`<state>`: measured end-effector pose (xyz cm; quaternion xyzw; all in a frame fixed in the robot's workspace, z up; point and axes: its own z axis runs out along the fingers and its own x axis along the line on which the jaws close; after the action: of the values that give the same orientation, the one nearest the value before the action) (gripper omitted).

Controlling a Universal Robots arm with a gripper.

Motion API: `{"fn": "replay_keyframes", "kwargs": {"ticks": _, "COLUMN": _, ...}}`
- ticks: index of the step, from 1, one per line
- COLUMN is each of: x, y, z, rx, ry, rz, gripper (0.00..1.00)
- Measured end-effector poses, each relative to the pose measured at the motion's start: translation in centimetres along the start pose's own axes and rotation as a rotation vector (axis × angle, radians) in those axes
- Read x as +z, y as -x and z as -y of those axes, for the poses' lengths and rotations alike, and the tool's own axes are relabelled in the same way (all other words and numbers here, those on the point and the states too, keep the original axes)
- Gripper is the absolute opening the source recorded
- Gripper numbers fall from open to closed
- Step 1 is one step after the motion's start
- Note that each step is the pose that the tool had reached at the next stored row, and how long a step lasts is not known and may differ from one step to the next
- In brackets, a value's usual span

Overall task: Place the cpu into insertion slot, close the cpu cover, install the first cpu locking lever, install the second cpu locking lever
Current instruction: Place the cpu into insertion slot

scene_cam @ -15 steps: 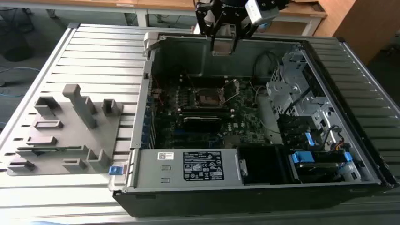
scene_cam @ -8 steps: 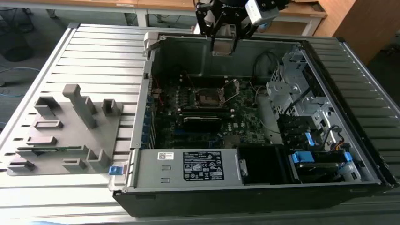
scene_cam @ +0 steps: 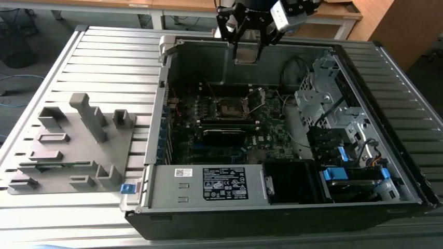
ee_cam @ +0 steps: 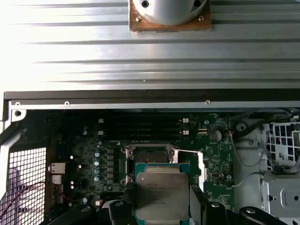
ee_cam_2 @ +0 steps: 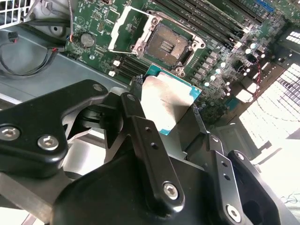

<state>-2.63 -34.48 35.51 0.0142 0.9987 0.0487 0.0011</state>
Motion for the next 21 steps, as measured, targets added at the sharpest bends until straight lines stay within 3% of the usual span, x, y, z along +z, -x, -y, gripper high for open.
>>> {"fn": "replay_keyframes", "kwargs": {"ticks": 9, "x": 0.18, "y": 0.00, "z": 0.01, "rx": 0.000, "ry": 0.0002, "rz": 0.0001, "gripper": 0.54}}
{"fn": "replay_keyframes", "kwargs": {"ticks": 21, "x": 0.91, "y": 0.00, "z": 0.09, "rx": 0.000, "ry": 0.0000, "rz": 0.0000, "gripper": 0.54}}
